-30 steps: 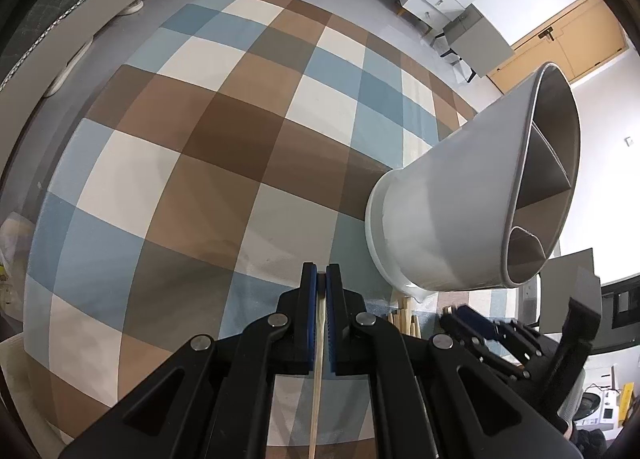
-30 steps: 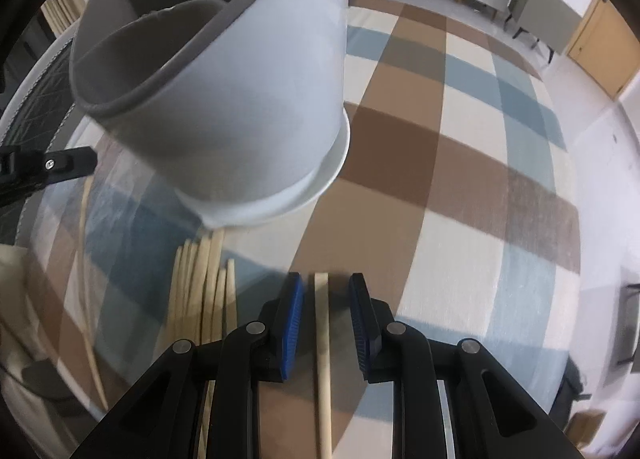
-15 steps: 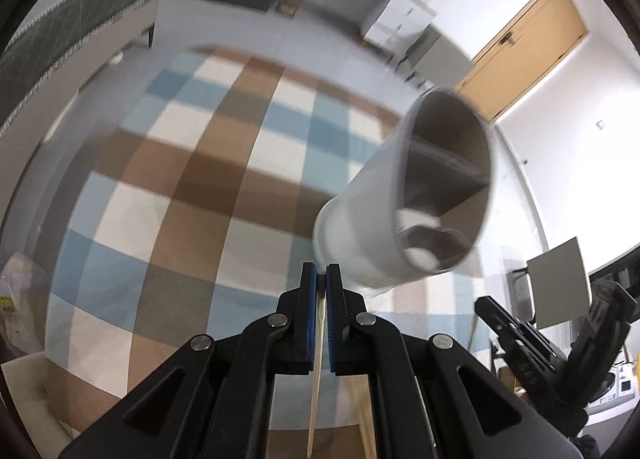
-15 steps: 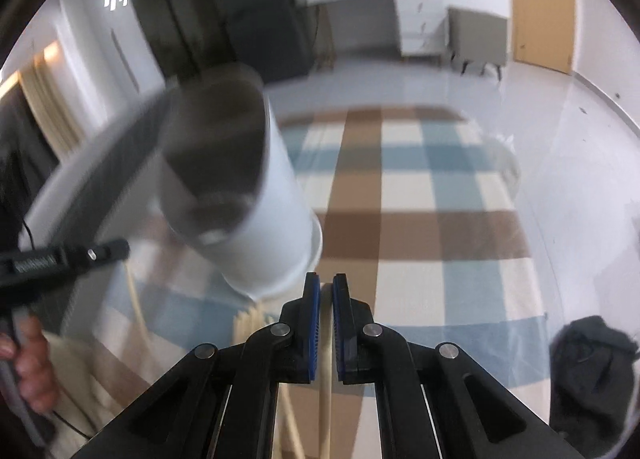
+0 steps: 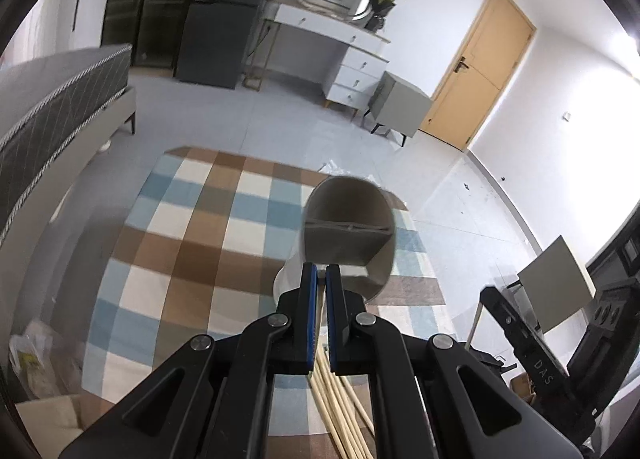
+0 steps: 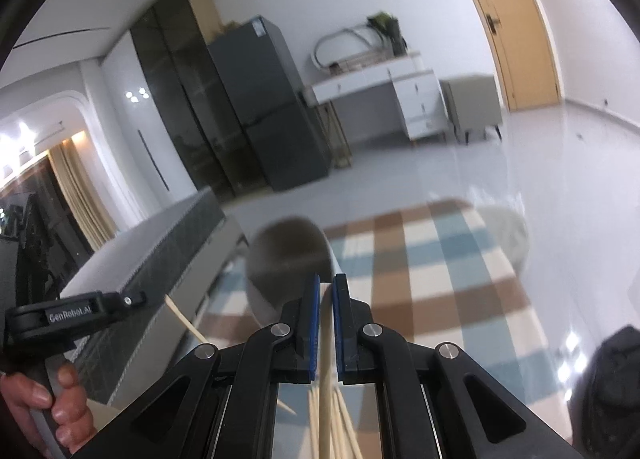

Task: Organize utensils

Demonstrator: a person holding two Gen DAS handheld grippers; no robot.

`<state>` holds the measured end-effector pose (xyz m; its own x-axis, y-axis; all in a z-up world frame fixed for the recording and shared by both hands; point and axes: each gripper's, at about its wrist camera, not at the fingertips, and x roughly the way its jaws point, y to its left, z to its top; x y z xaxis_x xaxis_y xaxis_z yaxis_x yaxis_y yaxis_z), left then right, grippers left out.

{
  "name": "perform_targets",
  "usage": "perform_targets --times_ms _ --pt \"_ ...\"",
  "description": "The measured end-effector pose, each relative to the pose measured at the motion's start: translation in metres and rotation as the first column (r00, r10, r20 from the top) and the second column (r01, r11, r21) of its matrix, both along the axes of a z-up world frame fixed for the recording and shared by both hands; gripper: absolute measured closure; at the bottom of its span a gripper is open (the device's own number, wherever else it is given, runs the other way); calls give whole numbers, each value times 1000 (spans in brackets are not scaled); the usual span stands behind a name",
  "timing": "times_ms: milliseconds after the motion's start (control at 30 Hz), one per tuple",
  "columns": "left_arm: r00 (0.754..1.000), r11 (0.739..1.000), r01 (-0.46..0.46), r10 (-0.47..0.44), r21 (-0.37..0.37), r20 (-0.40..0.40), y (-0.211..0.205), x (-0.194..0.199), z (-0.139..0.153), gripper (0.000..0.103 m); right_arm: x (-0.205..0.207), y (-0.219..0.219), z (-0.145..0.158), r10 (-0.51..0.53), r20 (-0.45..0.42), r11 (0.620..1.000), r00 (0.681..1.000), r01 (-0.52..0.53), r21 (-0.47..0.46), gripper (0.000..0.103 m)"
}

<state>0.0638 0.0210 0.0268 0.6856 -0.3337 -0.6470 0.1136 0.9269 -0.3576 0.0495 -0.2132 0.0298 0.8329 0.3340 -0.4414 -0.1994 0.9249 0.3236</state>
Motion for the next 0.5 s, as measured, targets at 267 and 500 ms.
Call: perform_targets --times_ms 267,500 --pt "998 997 61 -62 39 24 -6 11 34 103 23 7 41 -22 128 999 992 17 35 97" --pt "994 996 86 -85 -2 66 -2 34 78 103 67 20 90 -30 259 998 965 15 60 97"
